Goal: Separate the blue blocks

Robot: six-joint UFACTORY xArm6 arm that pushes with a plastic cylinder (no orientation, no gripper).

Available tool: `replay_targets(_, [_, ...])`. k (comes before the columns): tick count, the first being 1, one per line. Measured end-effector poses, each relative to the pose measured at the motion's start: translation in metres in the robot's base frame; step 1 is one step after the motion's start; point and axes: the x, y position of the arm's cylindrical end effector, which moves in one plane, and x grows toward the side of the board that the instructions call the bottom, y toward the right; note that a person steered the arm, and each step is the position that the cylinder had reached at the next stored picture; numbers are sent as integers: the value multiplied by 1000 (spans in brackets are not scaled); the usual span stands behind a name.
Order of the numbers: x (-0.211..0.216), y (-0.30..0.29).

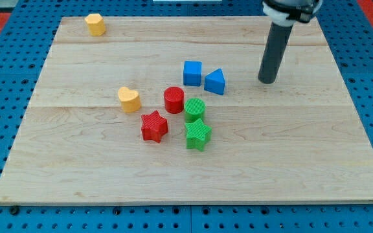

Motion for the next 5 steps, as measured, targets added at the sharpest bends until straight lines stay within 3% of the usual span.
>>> replay_targets(1, [3,-42])
replay_targets(2, [16,-34])
replay_targets(5, [-48,-152])
